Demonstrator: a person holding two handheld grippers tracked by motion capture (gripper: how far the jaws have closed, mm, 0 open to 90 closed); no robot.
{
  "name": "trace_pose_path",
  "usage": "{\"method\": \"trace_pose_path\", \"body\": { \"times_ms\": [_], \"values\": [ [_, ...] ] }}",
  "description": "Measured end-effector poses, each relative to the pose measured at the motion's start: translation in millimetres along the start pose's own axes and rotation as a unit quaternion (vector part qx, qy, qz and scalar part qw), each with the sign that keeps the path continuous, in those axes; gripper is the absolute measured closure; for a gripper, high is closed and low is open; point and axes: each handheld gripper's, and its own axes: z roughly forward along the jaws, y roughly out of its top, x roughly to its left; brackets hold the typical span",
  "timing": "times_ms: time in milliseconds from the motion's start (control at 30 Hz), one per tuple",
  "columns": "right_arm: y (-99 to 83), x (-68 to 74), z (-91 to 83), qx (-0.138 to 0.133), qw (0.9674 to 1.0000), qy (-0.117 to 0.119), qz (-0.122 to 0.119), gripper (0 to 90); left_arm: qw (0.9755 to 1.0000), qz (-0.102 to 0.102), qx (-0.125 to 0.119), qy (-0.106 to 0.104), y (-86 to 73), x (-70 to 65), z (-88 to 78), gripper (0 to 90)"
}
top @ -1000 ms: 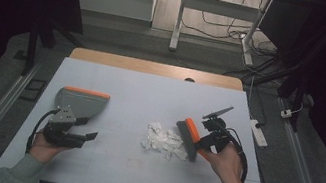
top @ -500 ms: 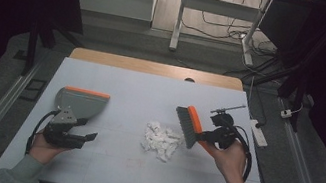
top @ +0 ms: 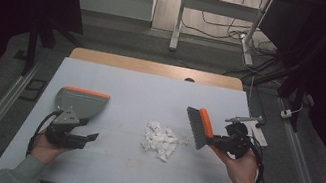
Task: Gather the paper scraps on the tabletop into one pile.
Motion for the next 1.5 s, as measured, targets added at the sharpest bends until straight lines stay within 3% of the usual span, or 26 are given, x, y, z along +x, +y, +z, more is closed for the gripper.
{"method": "trace_pose_path", "body": {
  "times_ms": [200, 467, 867, 1500],
  "values": [
    [-17.9, -4.5, -5.7, -0.023, 0.9993, -0.016, -0.024, 71.1, 1.0000, 0.001, 0.001, 0.000, 0.6, -0.7, 1.0, 33.8],
    [-37.1, -9.9, -13.4, -0.033, 0.9981, -0.030, -0.043, 71.1, 1.0000, 0.000, -0.002, -0.001, 0.9, -1.9, 0.0, 33.8],
    [-66.0, -22.6, -27.3, -0.058, 0.9970, -0.037, -0.034, 71.0, 0.9999, 0.001, -0.010, -0.004, -1.0, -4.4, -4.4, 33.7],
    [-66.1, -20.2, -22.9, -0.073, 0.9946, -0.038, -0.063, 71.0, 0.9998, -0.005, -0.015, -0.008, -4.0, -6.0, -8.5, 33.7]
  ]
}}
